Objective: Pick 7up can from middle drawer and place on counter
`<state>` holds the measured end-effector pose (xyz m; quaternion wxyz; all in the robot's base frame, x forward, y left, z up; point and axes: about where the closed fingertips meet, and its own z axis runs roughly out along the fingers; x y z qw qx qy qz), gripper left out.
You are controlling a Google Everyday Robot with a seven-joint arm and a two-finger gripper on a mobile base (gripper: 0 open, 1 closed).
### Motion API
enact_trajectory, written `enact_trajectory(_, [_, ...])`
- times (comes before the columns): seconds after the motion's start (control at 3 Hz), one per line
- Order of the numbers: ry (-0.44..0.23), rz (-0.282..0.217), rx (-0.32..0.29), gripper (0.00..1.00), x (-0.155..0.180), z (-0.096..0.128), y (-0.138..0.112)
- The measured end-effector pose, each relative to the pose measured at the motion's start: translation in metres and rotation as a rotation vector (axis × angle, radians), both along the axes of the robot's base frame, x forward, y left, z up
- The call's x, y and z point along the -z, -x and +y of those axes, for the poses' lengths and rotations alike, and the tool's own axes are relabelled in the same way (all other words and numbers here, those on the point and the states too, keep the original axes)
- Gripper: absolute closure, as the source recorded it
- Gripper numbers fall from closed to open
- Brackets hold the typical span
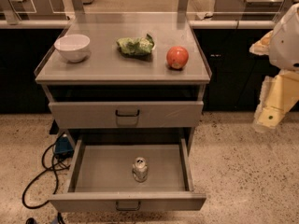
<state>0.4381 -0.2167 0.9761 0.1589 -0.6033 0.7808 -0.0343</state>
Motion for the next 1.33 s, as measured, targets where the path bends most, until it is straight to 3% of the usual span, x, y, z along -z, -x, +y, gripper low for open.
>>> enact_trajectory(0.67, [-0.025,0.000,0.009,0.00,0.011,-0.012,0.006])
enact_trajectory(1.0, [-0.108,0.051,0.044,0.00,0.063,-0.049,0.024])
enact_trajectory(1.33, [-0.249,0.117,0.085,0.00,0.146,-0.092,0.054])
